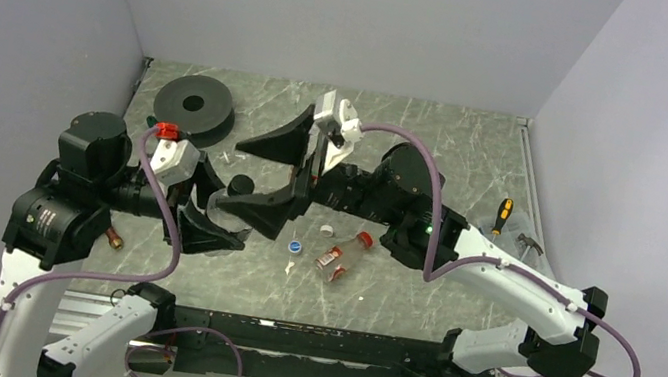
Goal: Unscrew the bottle caps
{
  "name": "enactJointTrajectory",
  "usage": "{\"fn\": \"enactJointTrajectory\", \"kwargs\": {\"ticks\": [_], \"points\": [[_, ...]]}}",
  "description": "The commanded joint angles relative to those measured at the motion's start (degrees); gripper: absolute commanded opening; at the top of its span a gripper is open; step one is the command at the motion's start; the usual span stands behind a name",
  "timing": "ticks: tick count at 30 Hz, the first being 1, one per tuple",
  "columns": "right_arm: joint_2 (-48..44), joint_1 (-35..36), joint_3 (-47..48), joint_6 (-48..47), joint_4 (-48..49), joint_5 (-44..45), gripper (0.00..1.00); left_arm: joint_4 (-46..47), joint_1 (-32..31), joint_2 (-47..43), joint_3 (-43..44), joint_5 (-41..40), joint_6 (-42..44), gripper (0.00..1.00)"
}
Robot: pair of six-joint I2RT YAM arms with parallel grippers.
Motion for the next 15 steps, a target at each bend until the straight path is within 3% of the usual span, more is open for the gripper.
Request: {"fn": "enactJointTrajectory", "kwargs": {"ticks": [1,5,9,15], "points": [[-3.9,-0.3,0.0,0.7,-1.1,21.1,1.0,0.3,0.1,-1.4,0.0,-7.9,4.7,0.32],[-3.9,0.8,2.4,2.9,-3.7,31.2,1.0,3.3,0.1,-3.2,-3.5,-20.6,8.1,0.32],[3.4,4.6,13.2,2.7,-16.9,43.2,1.0,9.2,0.1,-5.1,-7.3,-30.6,9.2,0.33],[9.9,6.4,21.0,3.5,-23.8,48.5,0.93,10.4,0.1,-4.6,-8.2,-36.5,9.2,0.31]]}}
